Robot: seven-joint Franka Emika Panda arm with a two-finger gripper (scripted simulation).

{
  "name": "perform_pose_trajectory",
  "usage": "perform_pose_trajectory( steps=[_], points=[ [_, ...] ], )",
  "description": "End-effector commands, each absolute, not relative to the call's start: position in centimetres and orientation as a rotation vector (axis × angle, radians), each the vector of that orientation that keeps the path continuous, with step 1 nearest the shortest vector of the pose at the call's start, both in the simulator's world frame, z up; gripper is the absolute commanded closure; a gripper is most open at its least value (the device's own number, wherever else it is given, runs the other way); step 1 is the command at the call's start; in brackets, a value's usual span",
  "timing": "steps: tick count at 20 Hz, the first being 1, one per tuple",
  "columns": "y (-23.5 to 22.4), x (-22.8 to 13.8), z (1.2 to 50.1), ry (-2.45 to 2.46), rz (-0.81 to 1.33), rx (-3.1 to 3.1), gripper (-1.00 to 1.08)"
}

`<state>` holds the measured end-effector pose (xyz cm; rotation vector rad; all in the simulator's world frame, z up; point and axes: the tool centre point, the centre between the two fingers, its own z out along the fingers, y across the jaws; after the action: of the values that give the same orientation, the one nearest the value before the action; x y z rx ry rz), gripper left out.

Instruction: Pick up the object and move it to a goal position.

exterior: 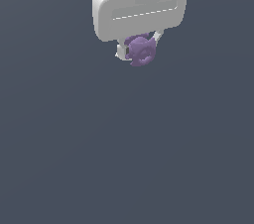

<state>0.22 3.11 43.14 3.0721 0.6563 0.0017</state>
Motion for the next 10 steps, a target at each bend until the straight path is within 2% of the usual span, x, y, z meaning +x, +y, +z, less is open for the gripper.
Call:
perform_pose_trajectory(
  steps=[1, 10],
  points=[
    [3.5, 0.4, 45.0, 0.656, 0.000, 3.072, 1.08],
    [4.2, 1.1, 49.1, 0.655, 0.000, 3.073, 1.08]
  ],
)
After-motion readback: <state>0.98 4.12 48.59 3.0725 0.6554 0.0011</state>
